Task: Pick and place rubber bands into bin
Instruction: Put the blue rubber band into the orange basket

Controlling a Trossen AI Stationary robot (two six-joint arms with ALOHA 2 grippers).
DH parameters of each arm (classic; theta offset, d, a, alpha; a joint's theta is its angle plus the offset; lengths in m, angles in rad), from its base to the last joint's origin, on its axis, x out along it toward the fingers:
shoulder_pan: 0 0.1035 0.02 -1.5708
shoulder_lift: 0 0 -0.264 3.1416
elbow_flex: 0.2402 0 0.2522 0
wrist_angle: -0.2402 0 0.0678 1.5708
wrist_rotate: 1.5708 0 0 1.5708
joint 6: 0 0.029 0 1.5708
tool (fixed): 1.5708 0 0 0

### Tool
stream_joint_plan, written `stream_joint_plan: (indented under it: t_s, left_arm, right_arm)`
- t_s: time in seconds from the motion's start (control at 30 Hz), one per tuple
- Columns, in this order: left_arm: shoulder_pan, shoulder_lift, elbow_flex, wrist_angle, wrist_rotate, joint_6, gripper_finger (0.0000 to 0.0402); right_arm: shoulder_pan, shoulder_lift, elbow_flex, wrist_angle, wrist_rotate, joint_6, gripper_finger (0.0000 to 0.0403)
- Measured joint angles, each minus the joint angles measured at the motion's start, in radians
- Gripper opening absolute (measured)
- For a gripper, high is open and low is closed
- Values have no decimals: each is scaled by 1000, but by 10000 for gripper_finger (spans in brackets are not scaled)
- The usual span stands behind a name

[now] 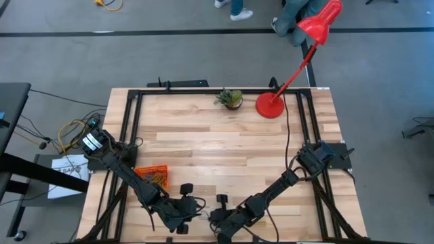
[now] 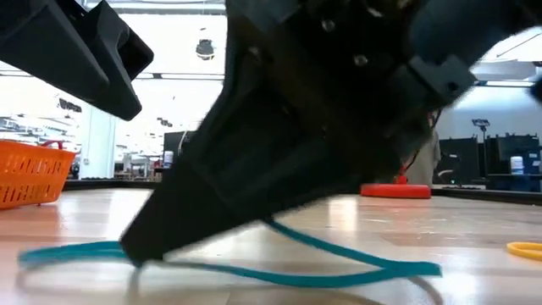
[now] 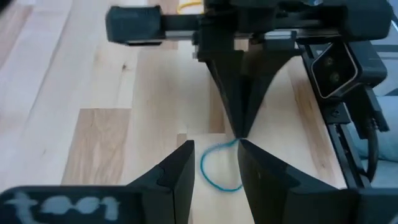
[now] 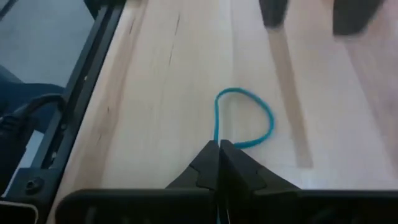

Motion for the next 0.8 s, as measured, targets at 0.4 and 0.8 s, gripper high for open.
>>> stream_joint_plan:
  t_s: [0.4, 0.8]
  left_arm:
    - [-3, 4, -2, 20, 54, 12, 112]
    - [1, 114, -1, 55, 97, 9, 110]
  right_arm:
    - [-15, -29, 102, -1, 136, -80, 2]
    - [-15, -25, 100, 2, 133, -85, 1]
